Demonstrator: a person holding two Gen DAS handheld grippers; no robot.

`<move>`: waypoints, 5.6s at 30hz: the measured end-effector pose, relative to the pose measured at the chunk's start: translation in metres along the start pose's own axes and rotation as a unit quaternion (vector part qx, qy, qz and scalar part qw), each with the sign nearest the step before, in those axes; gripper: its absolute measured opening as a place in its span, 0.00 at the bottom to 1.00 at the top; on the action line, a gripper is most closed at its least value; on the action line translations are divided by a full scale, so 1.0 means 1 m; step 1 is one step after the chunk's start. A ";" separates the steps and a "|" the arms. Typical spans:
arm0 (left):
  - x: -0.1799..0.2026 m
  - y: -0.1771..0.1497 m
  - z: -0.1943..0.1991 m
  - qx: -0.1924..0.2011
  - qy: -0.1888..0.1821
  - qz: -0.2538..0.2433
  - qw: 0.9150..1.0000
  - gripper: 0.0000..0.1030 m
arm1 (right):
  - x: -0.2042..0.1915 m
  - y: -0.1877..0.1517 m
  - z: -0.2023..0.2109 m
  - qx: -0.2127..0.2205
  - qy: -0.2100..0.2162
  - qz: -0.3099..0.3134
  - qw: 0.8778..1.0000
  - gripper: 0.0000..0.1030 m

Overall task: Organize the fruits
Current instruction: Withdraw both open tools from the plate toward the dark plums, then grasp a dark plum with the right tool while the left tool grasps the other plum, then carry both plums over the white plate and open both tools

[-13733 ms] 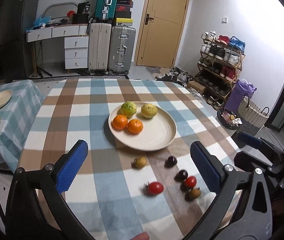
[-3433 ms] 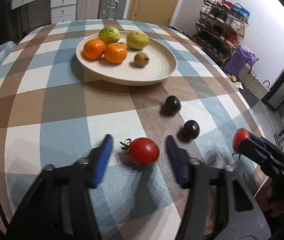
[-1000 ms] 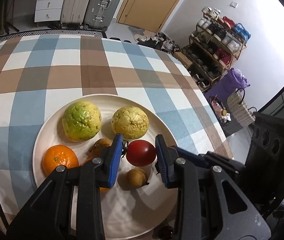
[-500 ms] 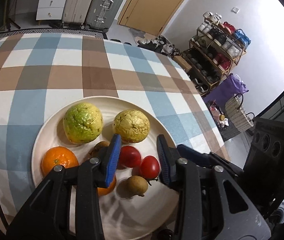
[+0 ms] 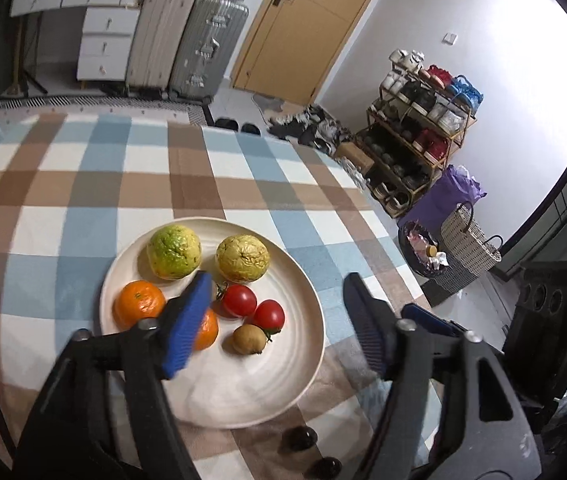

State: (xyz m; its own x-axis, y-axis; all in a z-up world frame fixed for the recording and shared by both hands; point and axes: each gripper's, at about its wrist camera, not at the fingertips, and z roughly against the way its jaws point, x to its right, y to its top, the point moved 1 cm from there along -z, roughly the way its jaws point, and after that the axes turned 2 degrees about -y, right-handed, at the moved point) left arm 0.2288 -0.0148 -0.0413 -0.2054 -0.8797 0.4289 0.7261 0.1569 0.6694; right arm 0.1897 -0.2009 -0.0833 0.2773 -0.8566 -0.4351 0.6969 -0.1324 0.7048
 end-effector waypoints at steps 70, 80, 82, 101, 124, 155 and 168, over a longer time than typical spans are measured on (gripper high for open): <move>-0.023 -0.170 0.076 0.008 0.078 -0.015 0.997 0.99 | -0.052 -0.130 0.010 -0.107 -0.030 0.093 0.989 0.33; -0.023 -0.170 0.076 0.009 0.086 -0.020 0.996 0.99 | -0.053 -0.132 0.012 -0.100 -0.031 0.103 0.989 0.24; -0.021 -0.169 0.075 0.007 0.088 -0.022 0.996 0.99 | -0.051 -0.130 0.015 -0.093 -0.031 0.099 0.990 0.24; 0.034 -0.134 0.016 -0.044 0.088 -0.077 0.992 0.99 | -0.001 -0.114 0.060 -0.031 -0.048 0.085 0.995 0.24; 0.048 -0.129 -0.017 -0.068 0.077 -0.103 0.989 0.59 | 0.020 -0.105 0.061 -0.024 -0.014 0.066 0.997 0.24; 0.055 -0.138 -0.019 -0.091 0.037 -0.110 0.989 0.21 | 0.019 -0.106 0.061 -0.030 -0.021 0.061 0.997 0.24; 0.018 -0.102 0.036 -0.035 0.033 -0.081 0.996 0.21 | -0.025 -0.086 0.044 -0.040 -0.006 0.108 0.993 0.24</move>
State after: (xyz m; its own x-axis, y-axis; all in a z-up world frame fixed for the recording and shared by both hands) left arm 0.1278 -0.0304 -0.0798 -0.2814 -0.9186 0.2775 0.7312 -0.0181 0.6819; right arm 0.0936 -0.1901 -0.1077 0.4184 -0.8669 -0.2710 0.6728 0.0954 0.7336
